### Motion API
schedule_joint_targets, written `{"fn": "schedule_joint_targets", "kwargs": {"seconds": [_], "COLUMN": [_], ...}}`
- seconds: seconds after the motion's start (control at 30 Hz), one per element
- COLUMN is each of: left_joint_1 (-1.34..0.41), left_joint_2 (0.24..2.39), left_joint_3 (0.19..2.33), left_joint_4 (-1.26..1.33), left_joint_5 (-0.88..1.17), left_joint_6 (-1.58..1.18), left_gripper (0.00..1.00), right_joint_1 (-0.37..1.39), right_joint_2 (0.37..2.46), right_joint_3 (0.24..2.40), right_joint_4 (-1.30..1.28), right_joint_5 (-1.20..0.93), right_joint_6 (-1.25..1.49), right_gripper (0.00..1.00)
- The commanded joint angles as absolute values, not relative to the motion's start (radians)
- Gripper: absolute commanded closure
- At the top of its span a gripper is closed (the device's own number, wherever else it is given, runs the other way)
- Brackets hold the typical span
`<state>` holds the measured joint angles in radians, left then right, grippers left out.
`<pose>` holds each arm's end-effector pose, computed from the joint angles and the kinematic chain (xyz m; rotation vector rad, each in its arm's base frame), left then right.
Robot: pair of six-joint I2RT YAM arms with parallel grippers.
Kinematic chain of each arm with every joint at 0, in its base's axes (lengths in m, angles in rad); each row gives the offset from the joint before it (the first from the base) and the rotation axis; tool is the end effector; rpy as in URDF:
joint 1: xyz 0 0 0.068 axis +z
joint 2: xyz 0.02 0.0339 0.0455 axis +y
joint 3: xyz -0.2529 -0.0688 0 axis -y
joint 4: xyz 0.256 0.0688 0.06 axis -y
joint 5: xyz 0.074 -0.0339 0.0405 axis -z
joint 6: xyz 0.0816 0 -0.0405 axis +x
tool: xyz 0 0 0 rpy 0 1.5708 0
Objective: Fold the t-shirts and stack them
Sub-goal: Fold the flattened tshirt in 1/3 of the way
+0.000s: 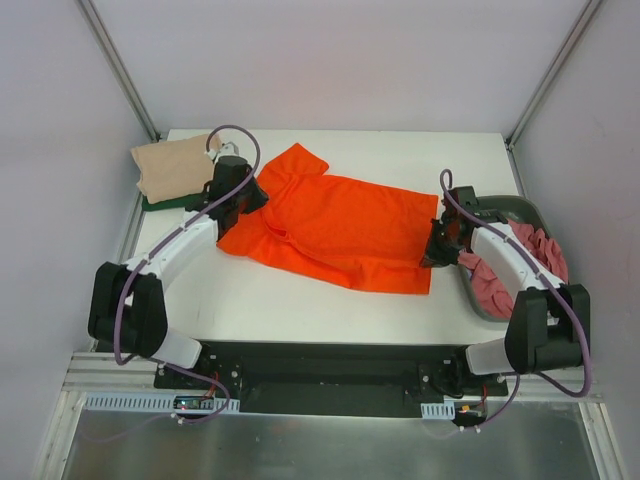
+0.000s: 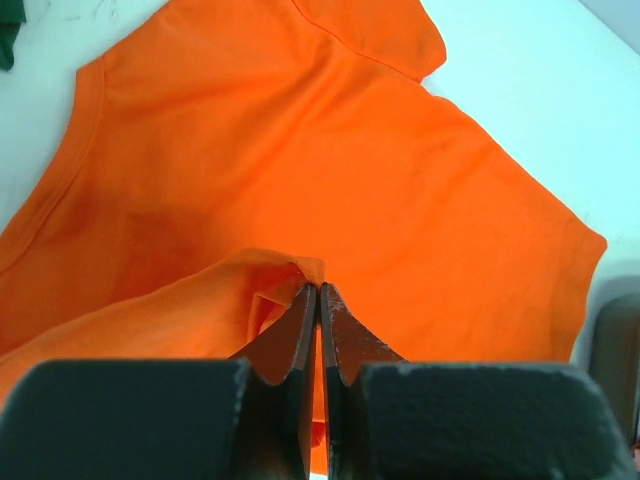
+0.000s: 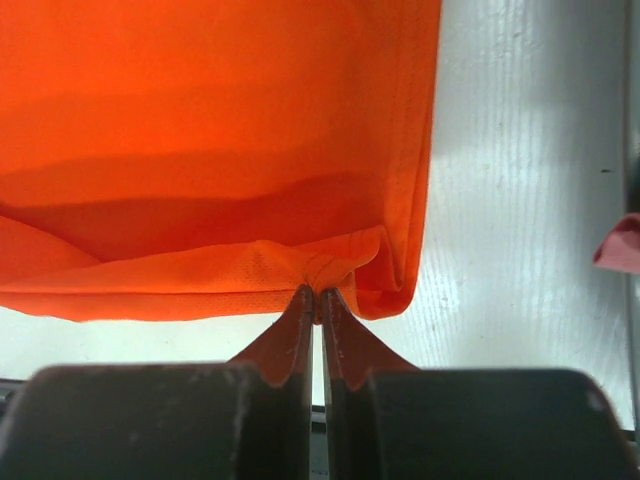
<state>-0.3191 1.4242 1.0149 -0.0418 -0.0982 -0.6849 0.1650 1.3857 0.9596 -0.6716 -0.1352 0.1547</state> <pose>0.3647 -0.1121 0.2492 -0.4371 2.0143 -0.5326 0.2960 0.0604 0.1731 -0.0576 2.6818 0.2822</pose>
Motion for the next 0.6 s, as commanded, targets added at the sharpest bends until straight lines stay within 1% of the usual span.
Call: {"fn": "schedule_joint_targets", "kwargs": {"seconds": [0.0,0.27,0.47,0.53,0.57], "left_joint_1": [-0.279,-0.255,-0.247,-0.244,-0.244], "left_joint_2": [1.503,1.637,1.730,1.752,1.756], "left_joint_3": [1.097,1.183,1.235,1.247,1.250], "left_joint_4": [-0.009,-0.031,-0.055,-0.064,-0.064], "left_joint_5": [-0.038,0.020,0.015,0.005,0.006], "left_joint_6": [-0.615,-0.557,-0.548,-0.546,-0.546], "left_gripper": [1.00,1.00,1.00,0.96,0.91], "right_joint_1": [0.143,0.114,0.106,0.103,0.103], "right_joint_2": [1.410,1.457,1.491,1.494,1.494], "right_joint_3": [1.008,1.011,1.014,1.014,1.014], "right_joint_4": [-0.657,-0.629,-0.598,-0.594,-0.589], "right_joint_5": [-0.069,-0.040,-0.012,-0.006,0.027], "right_joint_6": [0.144,0.155,0.170,0.172,0.169], "right_gripper": [0.96,0.94,0.93,0.92,0.91]}}
